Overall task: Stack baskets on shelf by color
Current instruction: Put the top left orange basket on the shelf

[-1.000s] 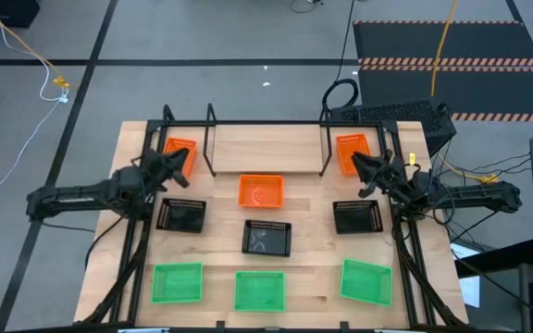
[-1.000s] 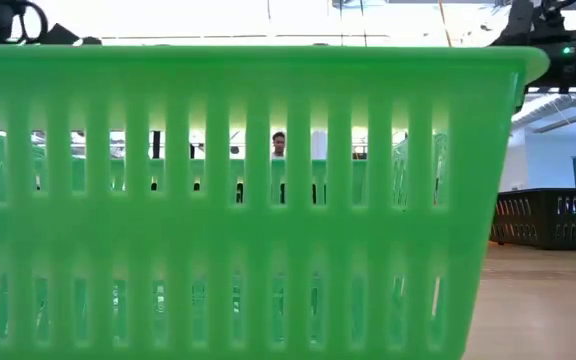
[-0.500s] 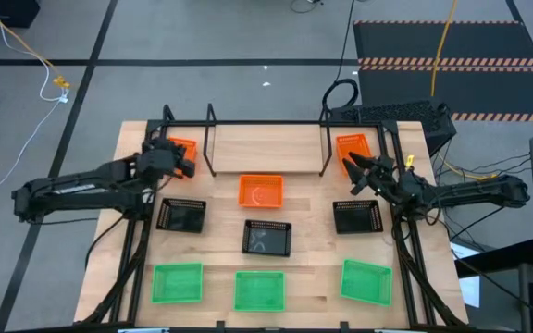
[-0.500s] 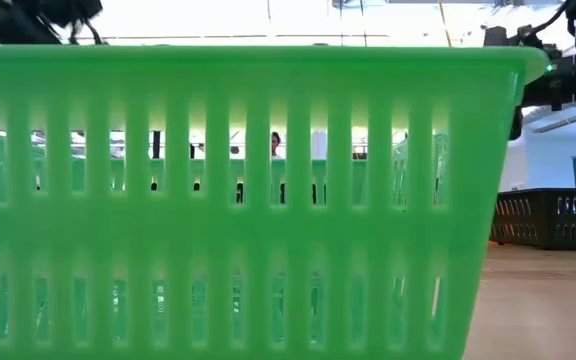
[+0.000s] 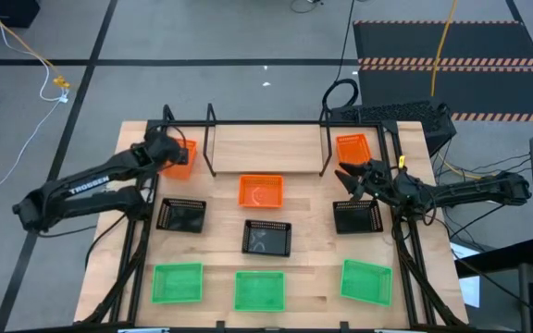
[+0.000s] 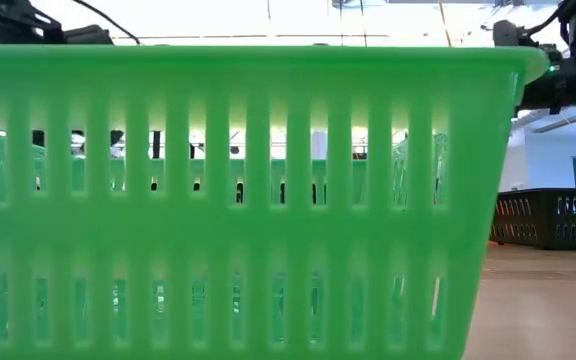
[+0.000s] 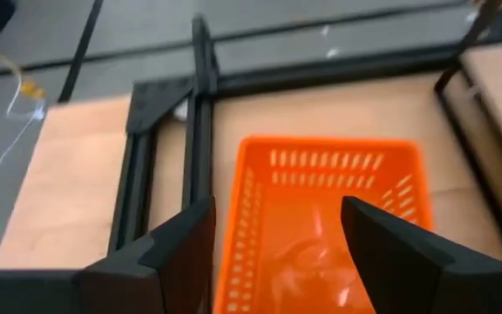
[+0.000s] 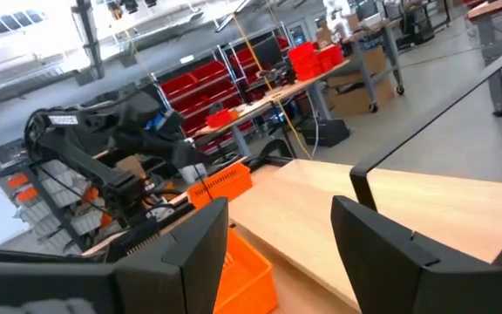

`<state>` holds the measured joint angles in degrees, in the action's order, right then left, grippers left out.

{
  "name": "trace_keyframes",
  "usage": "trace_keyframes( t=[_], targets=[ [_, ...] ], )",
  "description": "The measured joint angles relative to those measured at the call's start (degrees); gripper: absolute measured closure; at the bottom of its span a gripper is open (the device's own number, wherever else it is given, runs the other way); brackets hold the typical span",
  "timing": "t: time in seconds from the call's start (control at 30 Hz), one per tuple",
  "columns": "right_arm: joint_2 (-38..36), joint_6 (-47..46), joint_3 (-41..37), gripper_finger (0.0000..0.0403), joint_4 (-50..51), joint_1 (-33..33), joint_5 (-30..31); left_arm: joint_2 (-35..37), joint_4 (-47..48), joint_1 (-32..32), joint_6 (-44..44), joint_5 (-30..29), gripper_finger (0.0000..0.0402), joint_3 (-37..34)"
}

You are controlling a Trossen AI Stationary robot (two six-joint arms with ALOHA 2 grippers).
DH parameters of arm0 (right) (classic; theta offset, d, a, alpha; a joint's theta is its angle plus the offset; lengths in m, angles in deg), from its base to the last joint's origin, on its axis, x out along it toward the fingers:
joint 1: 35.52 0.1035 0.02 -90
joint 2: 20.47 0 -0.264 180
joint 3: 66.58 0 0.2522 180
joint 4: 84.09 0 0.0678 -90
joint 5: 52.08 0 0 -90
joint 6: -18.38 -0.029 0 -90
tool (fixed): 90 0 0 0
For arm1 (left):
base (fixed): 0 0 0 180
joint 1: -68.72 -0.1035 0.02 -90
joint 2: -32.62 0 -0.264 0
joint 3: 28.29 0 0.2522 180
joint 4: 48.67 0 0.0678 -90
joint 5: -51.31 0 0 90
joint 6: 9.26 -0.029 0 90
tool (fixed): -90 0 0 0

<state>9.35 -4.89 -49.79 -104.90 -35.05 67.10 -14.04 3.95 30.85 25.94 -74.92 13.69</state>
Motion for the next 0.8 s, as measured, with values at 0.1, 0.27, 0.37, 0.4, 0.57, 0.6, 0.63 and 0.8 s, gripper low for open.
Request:
trace_keyframes(
  t=[0.1, 0.27, 0.37, 0.4, 0.57, 0.6, 0.63, 0.8],
  targets=[
    [0.00, 0.36, 0.00, 0.0204, -0.98, 0.02, -0.91, -2.30, -0.04, -2.47, -0.23, 0.67, 0.0166, 0.00],
    [0.00, 3.87, -0.02, 0.0204, -3.73, 0.02, -0.88, -6.17, -0.07, -6.46, -1.47, 2.59, 0.0195, 0.00],
    [0.00, 5.85, -0.02, 0.0204, -4.73, 0.01, -0.91, -8.58, -0.12, -8.43, -2.61, 4.51, 0.0214, 0.00],
    [0.00, 6.55, -0.02, 0.0204, -4.76, 0.02, -0.91, -9.38, -0.12, -9.02, -3.10, 4.60, 0.0219, 0.00],
    [0.00, 10.37, -0.02, 0.0204, -4.96, 0.01, -0.91, -13.36, -1.08, -11.90, -5.78, 4.92, 0.0237, 0.00],
    [0.00, 10.76, -0.02, 0.0204, -5.10, 0.02, -0.91, -14.06, -1.51, -12.53, -6.30, 4.96, 0.0239, 0.00],
    [0.00, 10.96, -0.02, 0.0204, -5.11, 0.02, -0.91, -14.75, -1.80, -13.17, -6.76, 5.09, 0.0242, 0.00],
    [0.00, 12.00, -0.02, 0.0204, -5.11, 0.02, -0.93, -17.47, -3.21, -16.39, -9.96, 9.65, 0.0266, 0.00]
  ],
)
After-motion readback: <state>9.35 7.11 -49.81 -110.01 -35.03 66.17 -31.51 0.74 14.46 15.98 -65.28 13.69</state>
